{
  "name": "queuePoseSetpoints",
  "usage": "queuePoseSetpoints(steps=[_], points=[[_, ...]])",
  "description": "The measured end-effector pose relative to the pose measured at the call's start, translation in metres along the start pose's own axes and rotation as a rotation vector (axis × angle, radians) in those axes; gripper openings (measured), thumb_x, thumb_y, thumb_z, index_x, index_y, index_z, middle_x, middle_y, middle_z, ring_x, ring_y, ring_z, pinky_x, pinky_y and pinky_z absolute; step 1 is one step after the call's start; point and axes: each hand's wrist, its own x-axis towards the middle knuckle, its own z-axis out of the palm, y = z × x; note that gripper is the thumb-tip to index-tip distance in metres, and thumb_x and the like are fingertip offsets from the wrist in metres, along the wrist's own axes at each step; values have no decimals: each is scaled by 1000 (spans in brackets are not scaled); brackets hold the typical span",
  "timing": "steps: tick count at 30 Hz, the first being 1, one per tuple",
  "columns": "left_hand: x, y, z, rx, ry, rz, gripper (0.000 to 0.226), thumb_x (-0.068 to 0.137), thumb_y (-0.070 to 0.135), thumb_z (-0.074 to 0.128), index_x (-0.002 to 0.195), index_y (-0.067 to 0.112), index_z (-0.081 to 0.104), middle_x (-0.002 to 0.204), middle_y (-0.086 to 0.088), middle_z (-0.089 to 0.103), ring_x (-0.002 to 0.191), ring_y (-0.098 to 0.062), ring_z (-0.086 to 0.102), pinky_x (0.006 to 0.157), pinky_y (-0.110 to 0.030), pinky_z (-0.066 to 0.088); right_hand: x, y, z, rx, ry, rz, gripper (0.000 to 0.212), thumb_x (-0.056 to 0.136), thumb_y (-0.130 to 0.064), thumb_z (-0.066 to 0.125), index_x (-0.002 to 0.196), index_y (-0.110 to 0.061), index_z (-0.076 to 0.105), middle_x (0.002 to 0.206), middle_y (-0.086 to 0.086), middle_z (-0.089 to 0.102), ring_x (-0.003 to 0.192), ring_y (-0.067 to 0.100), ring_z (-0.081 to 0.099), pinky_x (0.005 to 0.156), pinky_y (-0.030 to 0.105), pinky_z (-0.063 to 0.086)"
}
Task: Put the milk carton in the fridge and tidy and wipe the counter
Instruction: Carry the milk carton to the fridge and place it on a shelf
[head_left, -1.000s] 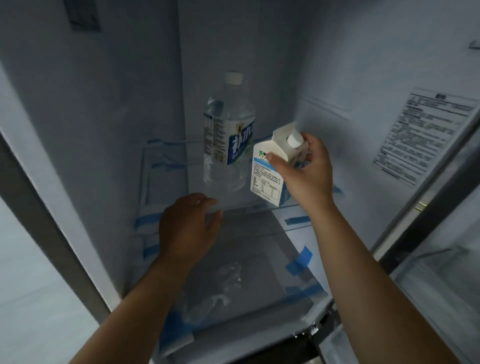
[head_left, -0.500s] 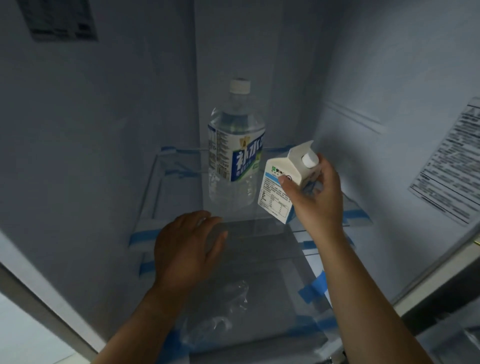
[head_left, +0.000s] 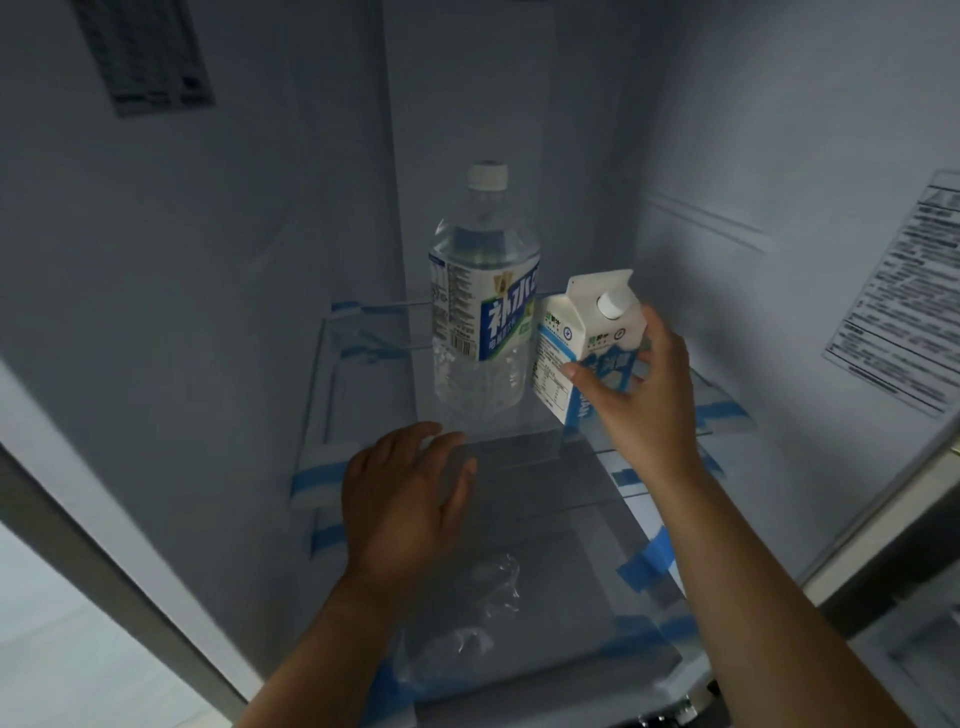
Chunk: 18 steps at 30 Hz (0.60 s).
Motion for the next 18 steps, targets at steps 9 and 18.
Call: queuePoseSetpoints(steps=[9, 18], points=[[12, 14, -28, -457, -76, 170, 30, 84, 38, 47, 95, 20, 69, 98, 2, 67, 86, -20, 65, 77, -37, 53, -55, -40, -75, -219, 53, 120, 59, 81, -37, 64, 133, -22, 41, 131, -4, 47, 112, 6, 43, 82, 14, 36], [-6, 146, -41, -935, -310, 485, 36, 80, 45, 45, 101, 25, 66, 102, 8, 62, 97, -11, 58, 90, -30, 47, -181, -114, -197, -747, 244, 181, 36, 81, -40, 63, 114, -26, 57, 107, -15, 55, 98, 1, 51, 80, 7, 34]])
